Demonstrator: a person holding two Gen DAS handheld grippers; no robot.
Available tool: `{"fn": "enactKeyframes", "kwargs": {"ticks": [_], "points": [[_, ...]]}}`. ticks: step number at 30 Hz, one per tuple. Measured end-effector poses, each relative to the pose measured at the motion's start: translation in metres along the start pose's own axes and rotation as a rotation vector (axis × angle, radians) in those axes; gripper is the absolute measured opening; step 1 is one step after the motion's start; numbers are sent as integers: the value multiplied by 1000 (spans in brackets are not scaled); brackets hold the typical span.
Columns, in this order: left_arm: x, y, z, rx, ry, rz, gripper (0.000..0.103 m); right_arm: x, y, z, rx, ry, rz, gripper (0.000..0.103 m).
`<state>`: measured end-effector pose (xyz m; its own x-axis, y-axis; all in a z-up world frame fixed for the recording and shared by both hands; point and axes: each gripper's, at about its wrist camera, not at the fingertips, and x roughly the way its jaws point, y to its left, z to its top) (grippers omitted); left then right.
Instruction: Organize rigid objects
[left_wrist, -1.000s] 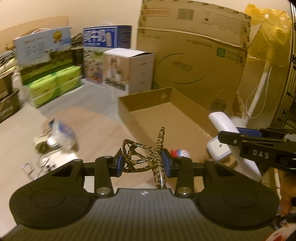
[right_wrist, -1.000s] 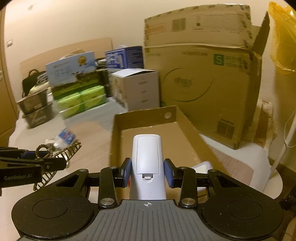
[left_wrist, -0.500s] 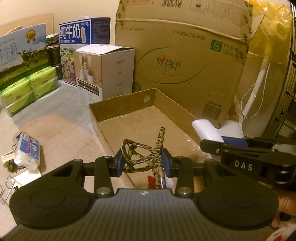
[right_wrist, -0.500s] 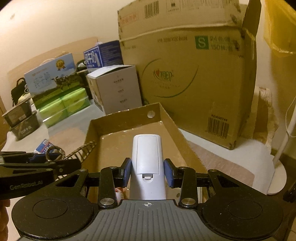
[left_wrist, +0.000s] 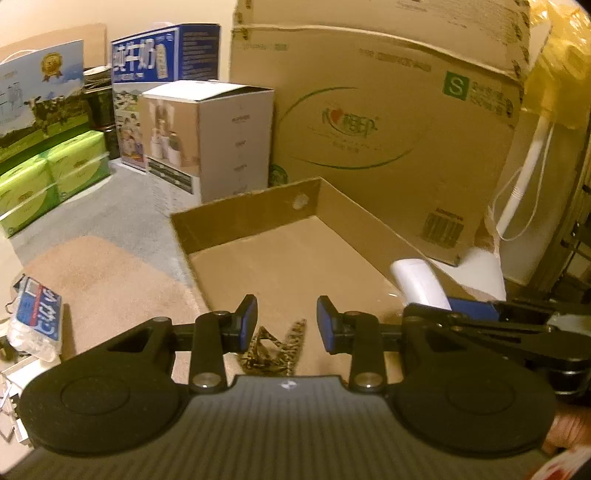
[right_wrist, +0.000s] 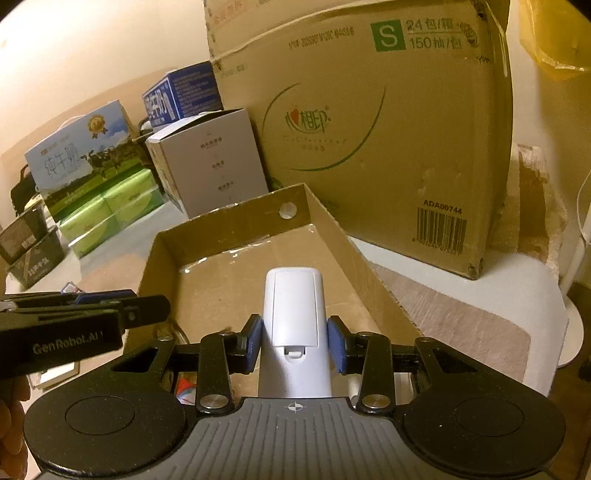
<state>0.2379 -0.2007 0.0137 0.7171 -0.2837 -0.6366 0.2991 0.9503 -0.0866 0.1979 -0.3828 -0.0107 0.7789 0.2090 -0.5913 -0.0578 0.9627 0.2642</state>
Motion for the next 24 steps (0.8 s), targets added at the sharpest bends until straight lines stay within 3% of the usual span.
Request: {"fn": "enactKeyframes", "kwargs": {"ticks": [19, 22, 24], "points": [[-38, 31, -22, -48, -2, 57, 33, -9, 15, -6, -12, -8, -6, 40], [-46, 35, -31, -50, 5, 67, 35, -19, 18, -10, 6, -15, -8, 41], [-54, 39, -37, -53, 7, 79, 39, -27, 22, -14, 9, -22, -1, 47]]}}
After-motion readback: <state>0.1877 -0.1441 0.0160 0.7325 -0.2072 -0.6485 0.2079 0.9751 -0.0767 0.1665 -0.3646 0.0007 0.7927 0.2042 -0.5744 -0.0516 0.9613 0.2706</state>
